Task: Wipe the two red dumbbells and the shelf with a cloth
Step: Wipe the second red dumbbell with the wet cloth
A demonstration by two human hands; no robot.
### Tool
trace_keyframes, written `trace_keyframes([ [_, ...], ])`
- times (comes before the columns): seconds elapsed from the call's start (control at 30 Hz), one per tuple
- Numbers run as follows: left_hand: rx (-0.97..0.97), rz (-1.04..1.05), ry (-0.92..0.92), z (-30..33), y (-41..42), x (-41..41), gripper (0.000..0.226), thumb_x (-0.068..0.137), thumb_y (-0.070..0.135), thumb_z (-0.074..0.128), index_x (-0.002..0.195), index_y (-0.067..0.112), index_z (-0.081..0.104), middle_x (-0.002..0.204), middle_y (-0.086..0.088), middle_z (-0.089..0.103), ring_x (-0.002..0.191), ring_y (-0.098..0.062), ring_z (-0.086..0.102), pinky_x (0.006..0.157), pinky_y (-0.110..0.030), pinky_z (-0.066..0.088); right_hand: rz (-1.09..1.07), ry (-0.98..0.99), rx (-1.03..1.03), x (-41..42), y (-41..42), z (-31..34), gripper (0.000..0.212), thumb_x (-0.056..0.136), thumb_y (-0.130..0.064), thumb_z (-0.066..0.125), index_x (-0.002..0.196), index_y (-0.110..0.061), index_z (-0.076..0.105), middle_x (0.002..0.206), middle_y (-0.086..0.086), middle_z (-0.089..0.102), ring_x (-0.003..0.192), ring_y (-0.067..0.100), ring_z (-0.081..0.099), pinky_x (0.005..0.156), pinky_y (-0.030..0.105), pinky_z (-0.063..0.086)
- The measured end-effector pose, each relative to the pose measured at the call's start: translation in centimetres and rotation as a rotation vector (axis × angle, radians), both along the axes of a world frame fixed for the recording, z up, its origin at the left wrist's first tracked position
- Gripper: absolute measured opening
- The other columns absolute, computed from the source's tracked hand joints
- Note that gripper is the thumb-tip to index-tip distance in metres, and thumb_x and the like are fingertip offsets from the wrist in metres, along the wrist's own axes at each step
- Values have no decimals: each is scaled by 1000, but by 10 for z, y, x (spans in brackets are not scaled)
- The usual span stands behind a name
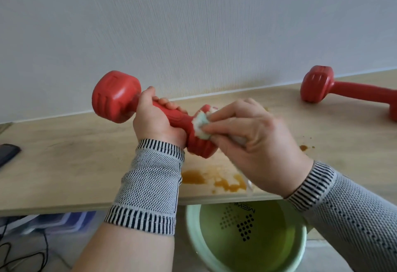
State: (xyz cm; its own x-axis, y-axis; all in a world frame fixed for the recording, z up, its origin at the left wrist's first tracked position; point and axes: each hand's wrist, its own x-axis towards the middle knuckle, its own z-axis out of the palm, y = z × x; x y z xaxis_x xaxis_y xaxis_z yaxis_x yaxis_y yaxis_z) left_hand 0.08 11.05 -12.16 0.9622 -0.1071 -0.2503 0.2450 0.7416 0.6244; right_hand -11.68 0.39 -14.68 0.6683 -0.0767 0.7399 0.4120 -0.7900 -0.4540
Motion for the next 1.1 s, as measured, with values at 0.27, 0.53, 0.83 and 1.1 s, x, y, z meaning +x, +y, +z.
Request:
trace_keyframes([
  [0.27, -109, -71, -145, 5, 1, -9, 25, 88, 24, 52, 65, 22, 42, 56, 9, 43, 44, -7, 41, 51, -19, 38, -6, 216, 385, 2, -27, 11, 13, 89, -17, 61, 91, -28, 66, 87, -10, 64, 78, 3, 61, 70, 15, 50],
  [0.53, 47, 5, -60, 7, -3, -6, 40, 81, 50, 71, 66, 19, 49, 52, 10, 45, 43, -6, 44, 46, -18, 38, 27, 113, -38, 3, -12, 4, 18, 87, -20, 53, 92, -19, 70, 98, -4, 60, 91, 18, 58, 80, 32, 49],
  [0.83, 91, 2, -134, 5, 2, -6, 40, 83, 53, 67, 69, 18, 52, 58, 7, 50, 47, -7, 49, 50, -21, 43, 0, 81, -63, 1, -8, 9, 16, 86, -15, 54, 88, -18, 69, 94, -5, 60, 87, 20, 57, 77, 31, 49],
  [1.1, 201, -13, -180, 5, 0, -8, 34, 84, 50, 67, 73, 21, 54, 59, 11, 52, 49, -5, 53, 54, -20, 41, -103, 166, 2, 10, -18, -2, 17, 84, -15, 54, 86, -19, 71, 92, -9, 58, 86, 16, 57, 74, 17, 41],
])
